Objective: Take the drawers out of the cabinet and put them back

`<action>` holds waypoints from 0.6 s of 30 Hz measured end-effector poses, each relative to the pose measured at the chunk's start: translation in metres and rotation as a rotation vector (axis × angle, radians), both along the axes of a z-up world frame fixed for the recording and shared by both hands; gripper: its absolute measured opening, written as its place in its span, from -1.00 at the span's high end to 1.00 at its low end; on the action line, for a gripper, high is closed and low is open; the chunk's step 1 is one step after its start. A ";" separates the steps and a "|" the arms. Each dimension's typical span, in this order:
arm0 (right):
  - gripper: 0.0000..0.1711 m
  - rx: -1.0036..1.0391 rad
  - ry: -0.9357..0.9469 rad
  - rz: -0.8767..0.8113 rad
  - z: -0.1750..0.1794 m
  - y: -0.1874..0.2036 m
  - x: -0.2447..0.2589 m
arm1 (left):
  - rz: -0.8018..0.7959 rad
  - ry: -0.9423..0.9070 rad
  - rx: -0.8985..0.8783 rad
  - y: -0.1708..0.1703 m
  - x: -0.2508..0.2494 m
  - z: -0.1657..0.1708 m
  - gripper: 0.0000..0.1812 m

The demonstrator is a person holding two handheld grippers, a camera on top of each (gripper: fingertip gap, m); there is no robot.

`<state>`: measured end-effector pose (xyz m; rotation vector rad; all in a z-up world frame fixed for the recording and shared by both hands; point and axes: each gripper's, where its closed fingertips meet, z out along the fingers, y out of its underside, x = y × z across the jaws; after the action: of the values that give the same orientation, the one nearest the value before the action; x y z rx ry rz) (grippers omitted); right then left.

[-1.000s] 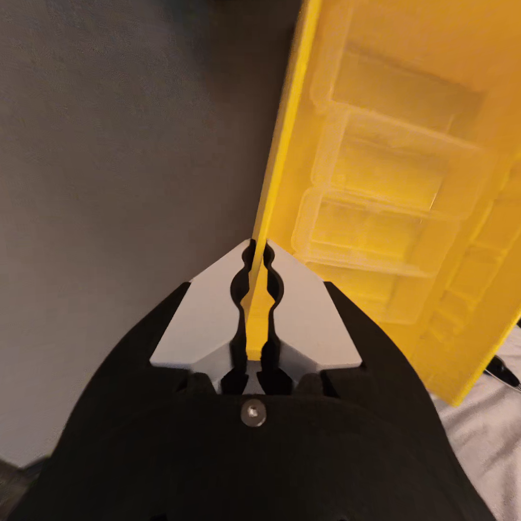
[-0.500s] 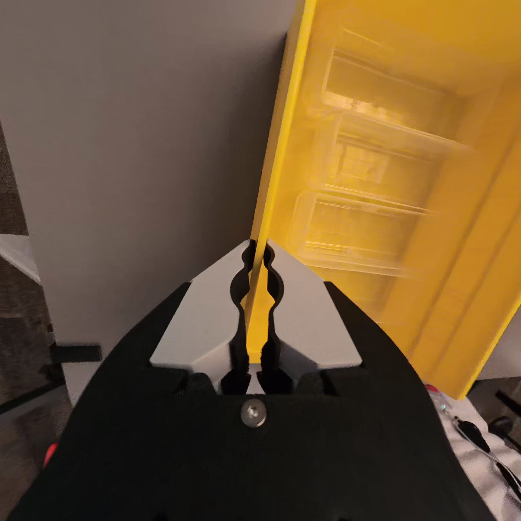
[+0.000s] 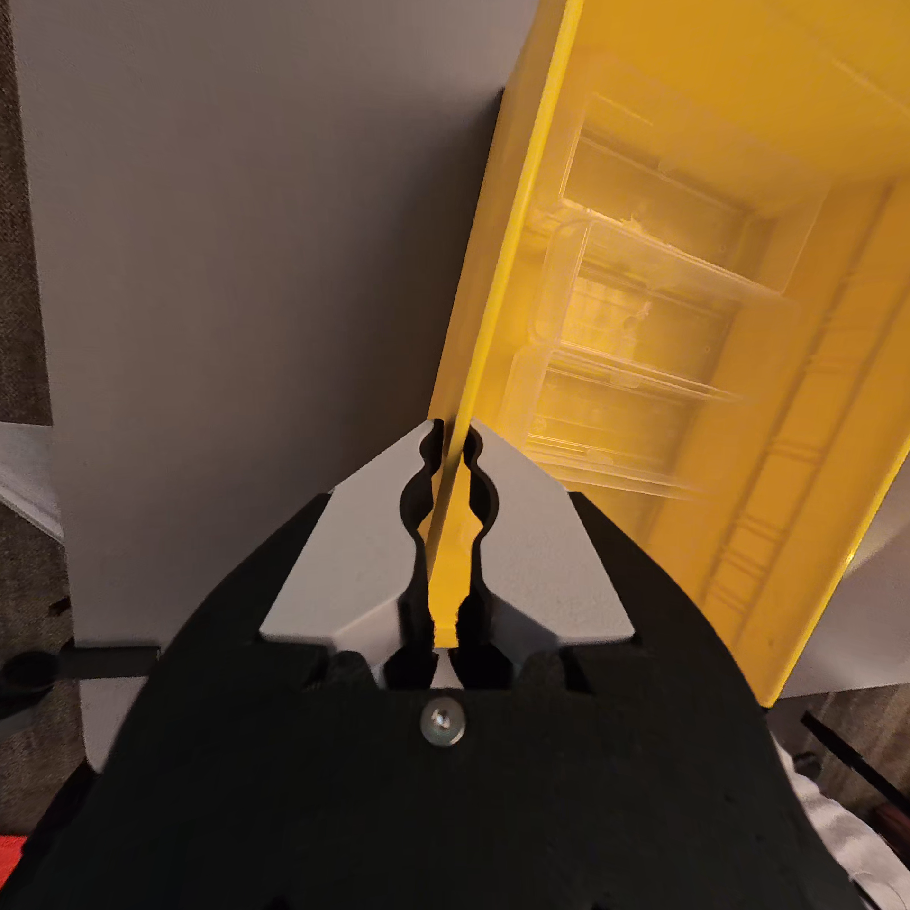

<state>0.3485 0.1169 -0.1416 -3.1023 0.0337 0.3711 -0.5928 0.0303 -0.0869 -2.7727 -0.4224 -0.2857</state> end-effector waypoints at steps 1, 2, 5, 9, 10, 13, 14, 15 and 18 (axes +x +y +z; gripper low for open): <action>0.97 0.001 -0.002 0.006 0.000 0.000 0.001 | 0.008 -0.006 0.003 0.001 -0.001 0.000 0.94; 0.97 0.002 -0.003 0.009 0.000 0.000 0.001 | 0.019 -0.012 0.009 0.001 -0.003 0.000 0.94; 0.97 0.010 -0.005 0.001 0.000 0.002 0.003 | 0.050 -0.027 0.036 0.004 -0.007 0.000 0.93; 0.97 0.029 -0.008 -0.001 0.001 0.006 0.005 | 0.040 -0.034 0.048 0.004 -0.008 0.001 0.93; 0.97 0.033 -0.009 -0.001 0.001 0.006 0.005 | 0.040 -0.038 0.049 0.004 -0.008 0.001 0.93; 0.96 0.057 -0.010 -0.007 0.001 0.008 0.005 | 0.046 -0.044 0.057 0.005 -0.008 0.001 0.92; 0.93 0.075 -0.019 -0.005 0.002 0.010 0.006 | 0.042 -0.041 0.064 0.005 -0.007 0.001 0.91; 0.84 0.092 -0.031 -0.001 0.003 0.011 0.008 | 0.032 -0.036 0.076 0.005 -0.006 0.002 0.91; 0.58 0.161 -0.076 0.026 0.021 0.014 0.013 | -0.016 0.011 0.170 0.007 -0.007 0.015 0.74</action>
<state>0.3611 0.1304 -0.1206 -2.9572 -0.0359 0.2436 -0.5994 0.0369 -0.0717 -2.6107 -0.3563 -0.2952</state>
